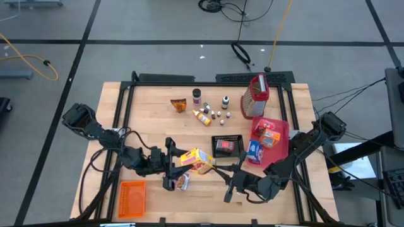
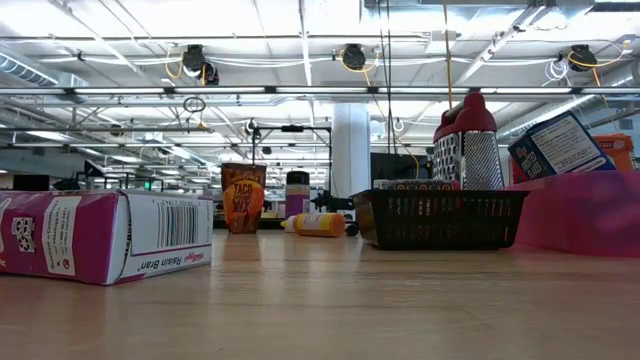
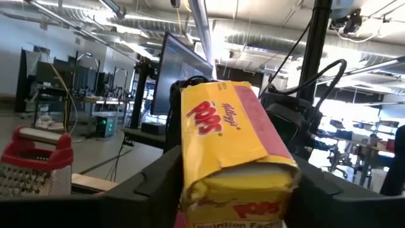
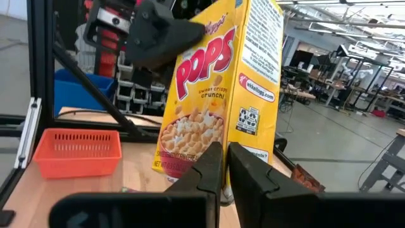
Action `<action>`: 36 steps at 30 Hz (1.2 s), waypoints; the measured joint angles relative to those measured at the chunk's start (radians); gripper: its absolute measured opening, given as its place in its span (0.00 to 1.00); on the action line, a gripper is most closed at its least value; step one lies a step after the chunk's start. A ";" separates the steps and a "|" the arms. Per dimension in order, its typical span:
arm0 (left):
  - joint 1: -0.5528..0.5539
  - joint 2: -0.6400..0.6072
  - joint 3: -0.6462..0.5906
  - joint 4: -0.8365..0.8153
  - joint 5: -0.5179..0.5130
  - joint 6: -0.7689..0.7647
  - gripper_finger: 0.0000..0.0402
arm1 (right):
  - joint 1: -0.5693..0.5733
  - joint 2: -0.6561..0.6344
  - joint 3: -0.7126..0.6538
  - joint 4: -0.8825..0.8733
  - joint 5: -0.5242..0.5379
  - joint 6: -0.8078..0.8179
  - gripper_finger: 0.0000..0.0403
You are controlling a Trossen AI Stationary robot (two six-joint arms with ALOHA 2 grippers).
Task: Pick & Place Kitchen Items
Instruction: Put the yellow cereal box into the red bin
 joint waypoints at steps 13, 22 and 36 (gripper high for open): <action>-0.001 0.000 0.000 -0.013 0.011 0.049 0.09 | 0.016 0.000 0.000 0.003 -0.003 -0.078 0.04; 0.013 0.000 0.000 -0.071 -0.001 0.025 0.17 | 0.067 -0.026 0.000 0.025 0.149 -0.170 0.05; 0.181 0.086 0.055 -0.137 0.235 -0.165 0.18 | 0.154 -0.147 0.000 0.017 0.291 -0.244 0.13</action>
